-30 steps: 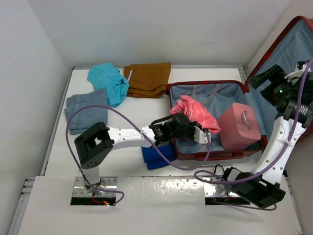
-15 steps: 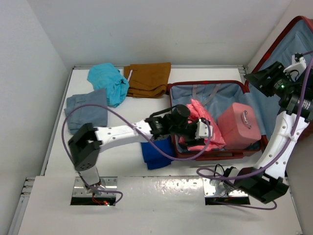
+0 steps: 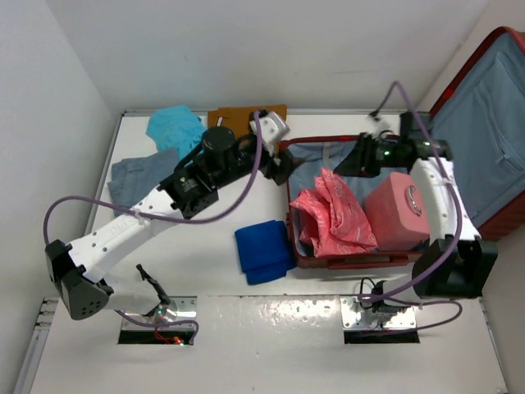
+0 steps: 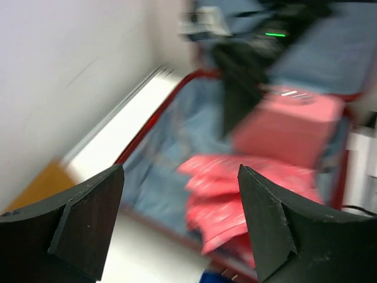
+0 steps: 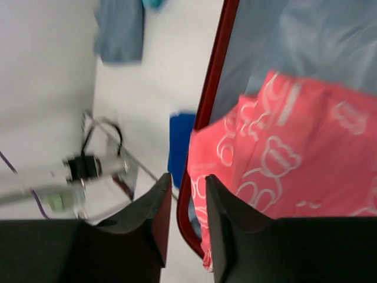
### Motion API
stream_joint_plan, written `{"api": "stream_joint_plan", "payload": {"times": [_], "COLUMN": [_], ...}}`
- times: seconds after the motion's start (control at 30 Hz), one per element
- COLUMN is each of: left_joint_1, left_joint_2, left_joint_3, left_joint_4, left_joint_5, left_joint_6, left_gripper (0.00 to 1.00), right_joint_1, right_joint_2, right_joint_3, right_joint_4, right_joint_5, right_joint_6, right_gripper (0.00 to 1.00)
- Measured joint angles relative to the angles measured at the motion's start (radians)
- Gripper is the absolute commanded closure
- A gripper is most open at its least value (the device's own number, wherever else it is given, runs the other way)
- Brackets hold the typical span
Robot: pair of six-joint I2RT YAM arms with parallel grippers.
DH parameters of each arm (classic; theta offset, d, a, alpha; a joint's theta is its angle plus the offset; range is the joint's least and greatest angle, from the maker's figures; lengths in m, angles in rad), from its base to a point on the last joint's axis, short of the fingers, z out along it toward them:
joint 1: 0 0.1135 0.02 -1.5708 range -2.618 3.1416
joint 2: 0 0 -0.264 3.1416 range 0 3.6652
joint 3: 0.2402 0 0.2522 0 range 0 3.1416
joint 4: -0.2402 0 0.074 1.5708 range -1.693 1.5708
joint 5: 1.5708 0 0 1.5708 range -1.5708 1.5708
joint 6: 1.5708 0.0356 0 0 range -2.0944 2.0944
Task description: Pack the luggage
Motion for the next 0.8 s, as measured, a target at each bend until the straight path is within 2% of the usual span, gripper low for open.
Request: {"api": "stream_joint_plan", "payload": {"times": [0.1,0.27,0.43,0.63,0.77,0.8], "left_joint_1": [0.098,0.229,0.327,0.527,0.612,0.622], "left_joint_2": [-0.002,-0.014,-0.041,-0.059,-0.045,-0.034], "left_joint_3": [-0.019,-0.098,-0.140,-0.143,-0.157,-0.157], "left_joint_4": [-0.054,-0.113,-0.167,-0.224,-0.281,-0.296], "left_joint_5": [-0.050,-0.080,-0.096,-0.137,-0.215,-0.238], "left_joint_6": [-0.063,-0.124,-0.160,-0.259,-0.301,-0.303], "left_gripper": [0.16,0.16,0.15,0.09,0.08,0.08], "right_joint_1": [0.109,0.261,0.414,0.486,0.478,0.473], "right_joint_2": [0.056,0.139,0.151,0.149,0.149,0.149], "right_joint_3": [-0.019,-0.076,-0.207,-0.404,-0.463,-0.464], "right_joint_4": [-0.057,-0.084,-0.067,0.069,0.163,0.188], "right_joint_5": [0.042,0.121,0.211,0.372,0.480,0.507], "right_joint_6": [-0.072,-0.154,-0.215,-0.224,-0.173,-0.151], "right_gripper": [0.62,0.62,0.60,0.56,0.56,0.54]}}
